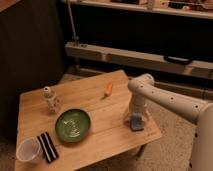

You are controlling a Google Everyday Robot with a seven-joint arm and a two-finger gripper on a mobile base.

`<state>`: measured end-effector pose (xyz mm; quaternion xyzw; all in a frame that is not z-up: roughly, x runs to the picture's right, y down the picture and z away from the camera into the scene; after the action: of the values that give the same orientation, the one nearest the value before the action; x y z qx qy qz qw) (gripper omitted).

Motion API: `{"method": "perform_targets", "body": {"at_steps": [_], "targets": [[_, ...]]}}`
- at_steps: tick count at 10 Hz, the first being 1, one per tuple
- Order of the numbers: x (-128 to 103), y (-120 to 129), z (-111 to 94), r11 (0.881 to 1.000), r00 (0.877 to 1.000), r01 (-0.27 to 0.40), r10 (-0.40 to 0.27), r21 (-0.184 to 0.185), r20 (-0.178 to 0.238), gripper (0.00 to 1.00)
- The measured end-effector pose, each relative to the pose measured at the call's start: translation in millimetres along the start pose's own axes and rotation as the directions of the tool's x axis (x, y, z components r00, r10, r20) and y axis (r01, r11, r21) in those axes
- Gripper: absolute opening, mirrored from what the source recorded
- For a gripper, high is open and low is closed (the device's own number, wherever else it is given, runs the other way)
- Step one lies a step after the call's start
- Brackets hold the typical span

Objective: Place the white sponge in the ceramic bowl

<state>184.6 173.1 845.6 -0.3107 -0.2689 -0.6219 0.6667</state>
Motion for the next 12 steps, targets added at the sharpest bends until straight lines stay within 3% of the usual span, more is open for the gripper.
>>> {"method": "perform_targets", "body": {"at_steps": [12], "targets": [[-2,12,8,1.0,1.0,-0.01,0.01,-0.027,0.019,0.54]]}}
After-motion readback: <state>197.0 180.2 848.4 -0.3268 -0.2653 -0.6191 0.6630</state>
